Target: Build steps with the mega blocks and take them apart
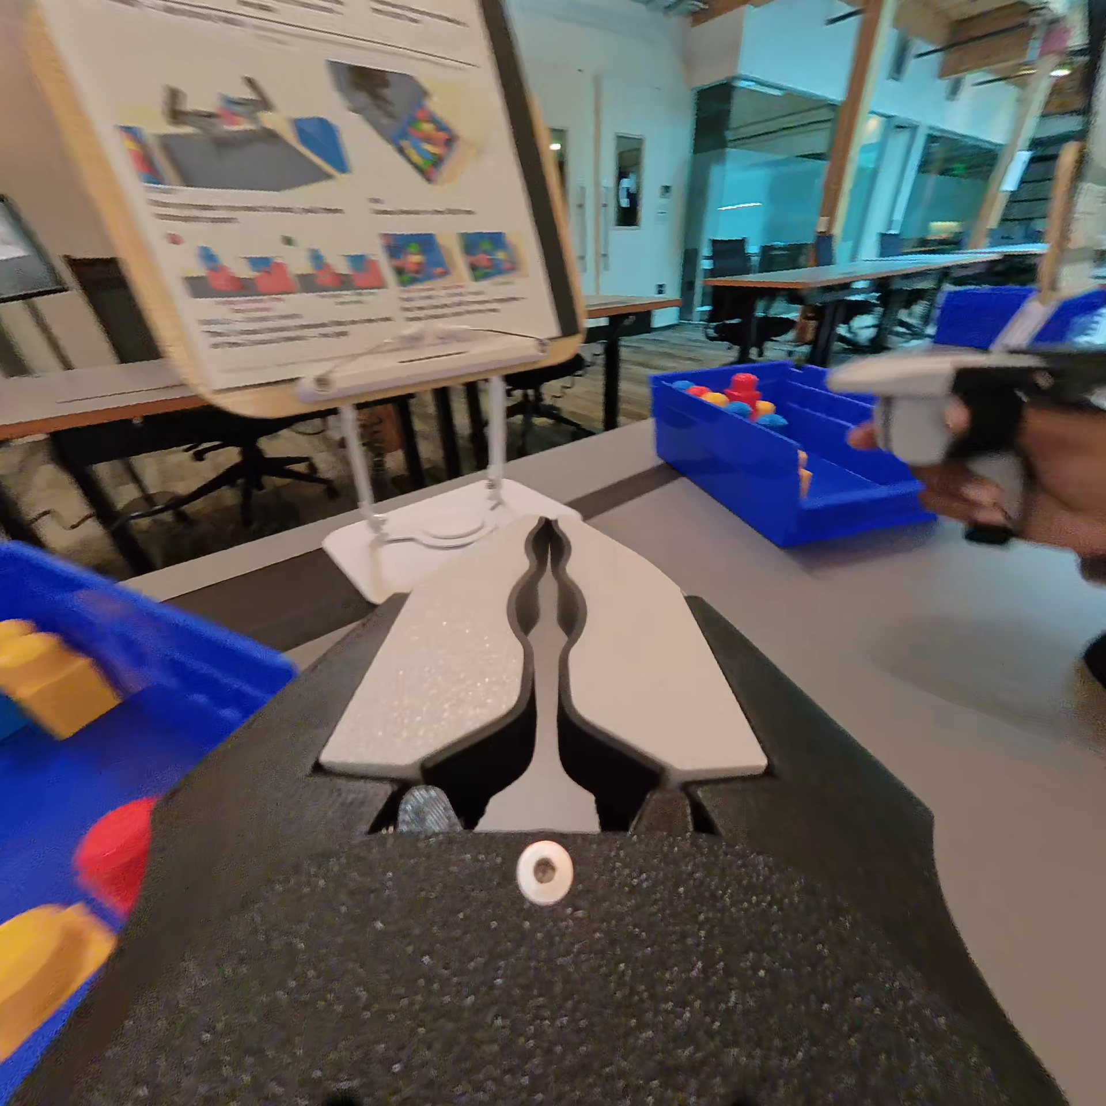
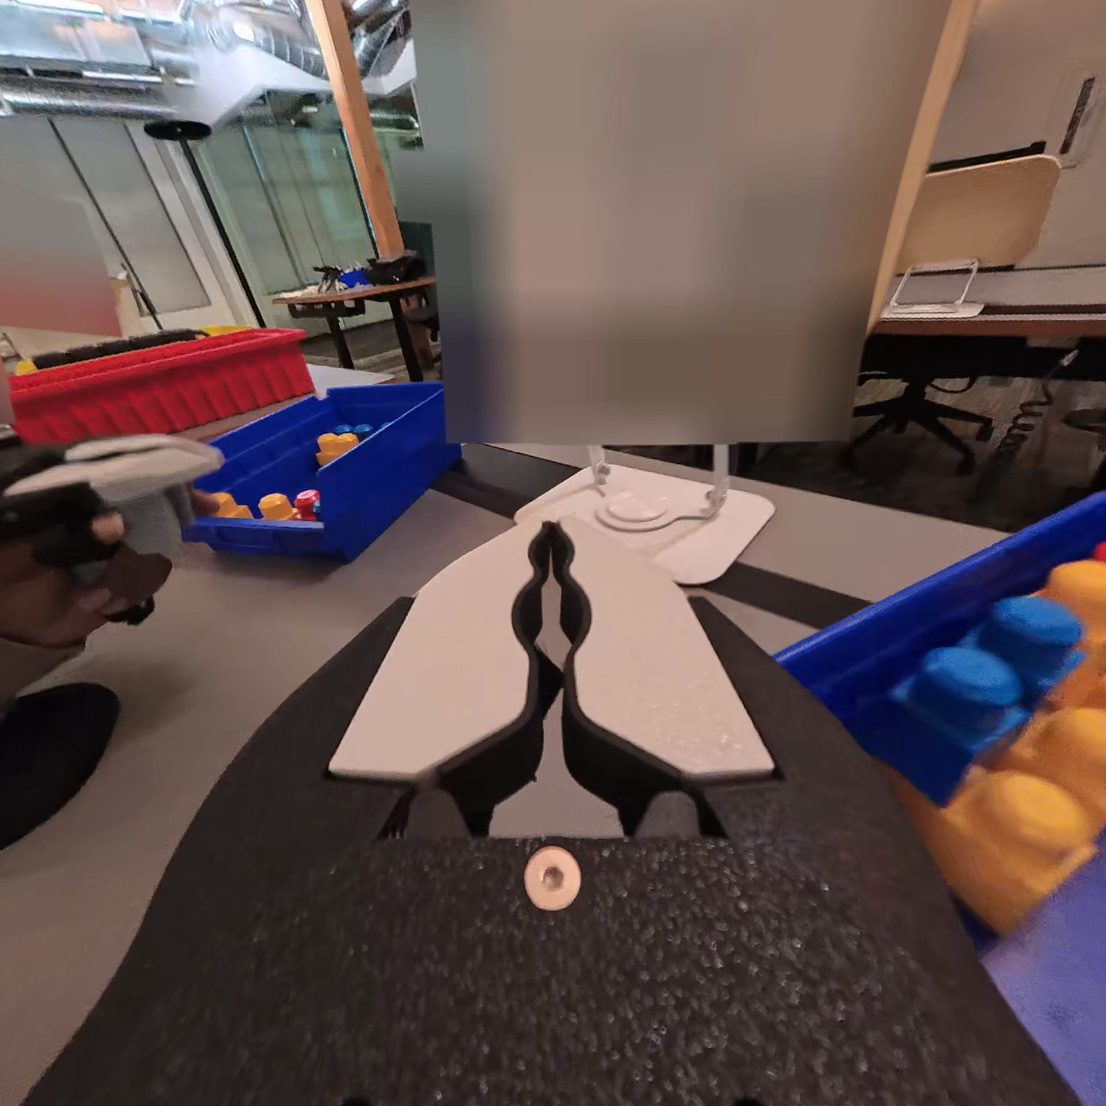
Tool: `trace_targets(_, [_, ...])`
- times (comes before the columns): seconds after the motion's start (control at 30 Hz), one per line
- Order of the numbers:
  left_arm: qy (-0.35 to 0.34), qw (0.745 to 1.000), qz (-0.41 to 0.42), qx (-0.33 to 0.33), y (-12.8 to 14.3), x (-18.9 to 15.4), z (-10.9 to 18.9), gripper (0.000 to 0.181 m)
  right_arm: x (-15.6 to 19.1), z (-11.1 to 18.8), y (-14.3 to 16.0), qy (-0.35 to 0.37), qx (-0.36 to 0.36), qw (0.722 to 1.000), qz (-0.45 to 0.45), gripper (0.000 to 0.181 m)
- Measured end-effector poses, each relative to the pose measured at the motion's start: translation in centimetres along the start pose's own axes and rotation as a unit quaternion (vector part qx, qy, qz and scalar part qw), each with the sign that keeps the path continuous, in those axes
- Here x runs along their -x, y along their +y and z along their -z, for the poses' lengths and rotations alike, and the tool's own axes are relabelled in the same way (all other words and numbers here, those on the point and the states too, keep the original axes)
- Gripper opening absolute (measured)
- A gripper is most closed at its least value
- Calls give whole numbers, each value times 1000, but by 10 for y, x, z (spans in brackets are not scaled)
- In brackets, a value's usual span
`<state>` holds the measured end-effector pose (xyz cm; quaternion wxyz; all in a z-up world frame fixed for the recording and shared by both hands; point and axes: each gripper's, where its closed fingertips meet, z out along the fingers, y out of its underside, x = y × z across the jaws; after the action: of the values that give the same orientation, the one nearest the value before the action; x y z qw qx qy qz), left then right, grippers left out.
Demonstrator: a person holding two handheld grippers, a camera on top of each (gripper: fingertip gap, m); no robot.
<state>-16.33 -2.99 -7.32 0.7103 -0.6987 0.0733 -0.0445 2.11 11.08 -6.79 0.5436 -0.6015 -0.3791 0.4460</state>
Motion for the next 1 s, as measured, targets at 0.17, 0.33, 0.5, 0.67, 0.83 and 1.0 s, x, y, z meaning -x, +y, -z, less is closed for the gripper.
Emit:
trace_targets(0.17, [-114,993,2,23,-25,78,30,0,18,-4,35,2,13,1000,14,0])
trace_targets(0.33, [-222,971,15,91,-39,172,64,10,13,-3,45,5,21,1000,17,0])
trace_targets(0.5, [-266,939,29,218,-28,241,81,27,18,-3,47,-4,28,999,39,0])
trace_targets(0.67, [-243,906,36,344,16,272,73,32,30,-5,51,-31,35,997,58,0])
trace_targets(0.83, [-228,852,30,470,73,291,57,36,36,-6,56,-47,44,996,65,0])
trace_targets(1.0, [-288,803,59,519,108,321,48,39,36,-6,59,-52,49,995,70,0])
